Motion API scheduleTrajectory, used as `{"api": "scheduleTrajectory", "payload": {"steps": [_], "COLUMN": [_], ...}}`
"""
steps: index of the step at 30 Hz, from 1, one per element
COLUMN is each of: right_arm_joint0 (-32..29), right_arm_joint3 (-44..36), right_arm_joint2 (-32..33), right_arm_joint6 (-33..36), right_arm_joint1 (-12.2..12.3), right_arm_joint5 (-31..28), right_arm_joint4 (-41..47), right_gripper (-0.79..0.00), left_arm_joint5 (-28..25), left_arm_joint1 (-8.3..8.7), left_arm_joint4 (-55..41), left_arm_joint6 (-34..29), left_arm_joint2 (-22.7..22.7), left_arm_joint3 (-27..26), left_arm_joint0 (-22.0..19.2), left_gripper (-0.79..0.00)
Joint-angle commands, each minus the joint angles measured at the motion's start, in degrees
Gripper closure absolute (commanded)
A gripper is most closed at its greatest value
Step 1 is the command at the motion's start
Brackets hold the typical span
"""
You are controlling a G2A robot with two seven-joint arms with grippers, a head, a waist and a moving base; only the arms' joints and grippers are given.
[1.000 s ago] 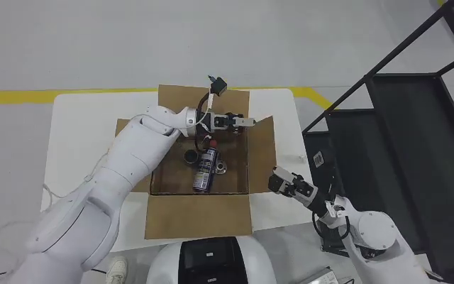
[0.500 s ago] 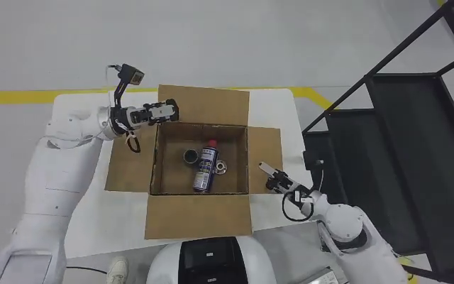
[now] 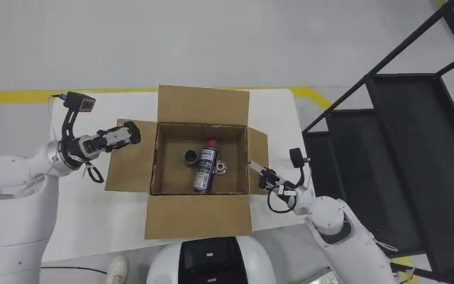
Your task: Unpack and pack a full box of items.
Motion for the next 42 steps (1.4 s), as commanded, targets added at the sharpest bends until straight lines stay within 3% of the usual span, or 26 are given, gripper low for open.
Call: {"api": "scheduleTrajectory", "payload": {"steps": [1,6,10,19,29,42], "right_arm_joint0": [-0.62,-2.25,1.30,13.25,19.66,19.78], "right_arm_joint3": [-2.81,-10.74,-11.98,-6.41,-3.10,-3.30], "right_arm_joint2": [0.46,0.78,-3.02,-16.69,-24.94,-25.57], "right_arm_joint6": [-0.59,0.45,3.71,5.77,3.61,2.91], "right_arm_joint1": [0.07,0.34,0.31,-1.26,-2.78,-2.93], "right_arm_joint5": [-0.65,-1.44,0.33,7.38,14.94,15.41], "right_arm_joint4": [-0.94,-3.89,-8.20,-15.95,-25.32,-26.04], "right_gripper": [-0.785,-0.785,-0.785,-0.785,-0.785,-0.785], "left_arm_joint5": [-0.02,-0.02,-0.02,-0.02,-0.02,-0.02], "left_arm_joint1": [0.00,0.00,0.00,0.00,0.00,0.00], "left_arm_joint4": [-0.03,-0.03,-0.03,-0.03,-0.03,-0.03], "left_arm_joint6": [0.02,0.02,0.02,0.02,0.02,0.02], "left_arm_joint2": [0.01,0.01,0.01,0.01,0.01,0.01], "left_arm_joint3": [0.02,0.02,0.02,0.02,0.02,0.02], "left_arm_joint0": [0.00,0.00,0.00,0.00,0.00,0.00], "left_gripper": [-0.785,-0.785,-0.785,-0.785,-0.785,-0.785]}}
